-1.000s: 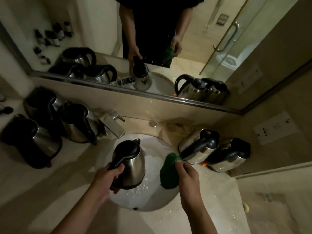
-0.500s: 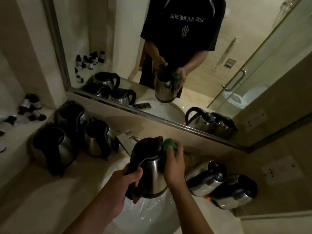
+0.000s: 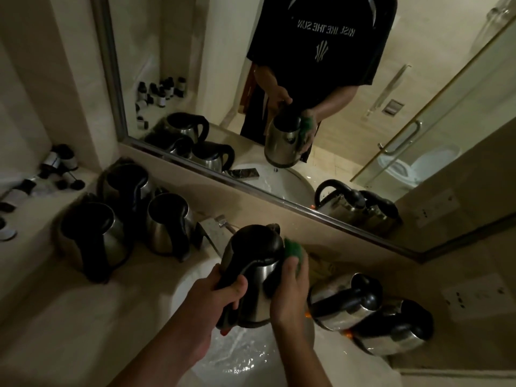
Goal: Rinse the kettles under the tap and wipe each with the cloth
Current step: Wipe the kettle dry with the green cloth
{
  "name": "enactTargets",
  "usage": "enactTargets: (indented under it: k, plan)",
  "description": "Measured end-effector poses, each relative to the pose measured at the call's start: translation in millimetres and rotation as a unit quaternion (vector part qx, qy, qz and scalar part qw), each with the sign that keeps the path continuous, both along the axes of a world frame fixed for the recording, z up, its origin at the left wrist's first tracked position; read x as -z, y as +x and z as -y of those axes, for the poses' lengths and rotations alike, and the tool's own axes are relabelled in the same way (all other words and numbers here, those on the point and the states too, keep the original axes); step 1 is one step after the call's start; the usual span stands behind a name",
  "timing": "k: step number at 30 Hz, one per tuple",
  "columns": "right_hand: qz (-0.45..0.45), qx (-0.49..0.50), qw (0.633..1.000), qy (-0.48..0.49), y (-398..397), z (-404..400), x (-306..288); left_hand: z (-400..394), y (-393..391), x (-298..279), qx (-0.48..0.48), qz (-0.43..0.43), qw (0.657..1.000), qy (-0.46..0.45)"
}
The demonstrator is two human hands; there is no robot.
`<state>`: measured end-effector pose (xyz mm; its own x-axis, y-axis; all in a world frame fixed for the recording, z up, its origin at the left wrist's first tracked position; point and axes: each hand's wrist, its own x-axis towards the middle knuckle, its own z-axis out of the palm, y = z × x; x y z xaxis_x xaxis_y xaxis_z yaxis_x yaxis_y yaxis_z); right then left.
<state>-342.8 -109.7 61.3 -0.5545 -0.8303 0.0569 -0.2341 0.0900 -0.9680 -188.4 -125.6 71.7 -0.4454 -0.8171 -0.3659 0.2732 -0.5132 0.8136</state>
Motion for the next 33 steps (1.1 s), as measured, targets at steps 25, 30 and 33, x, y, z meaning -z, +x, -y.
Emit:
enactTargets:
  k: [25,30,33]
  plan:
    - [-0.063,-0.032,0.997,0.04,0,20,-17,-3,-3,-11,-0.001,0.073,0.997,0.019]
    - [-0.405,-0.178,0.897,-0.001,1,-16,-2,8,4,-12,0.011,0.021,0.998,0.054]
    - [-0.155,-0.104,0.982,0.012,1,-17,-7,4,4,-14,0.025,0.055,0.998,0.023]
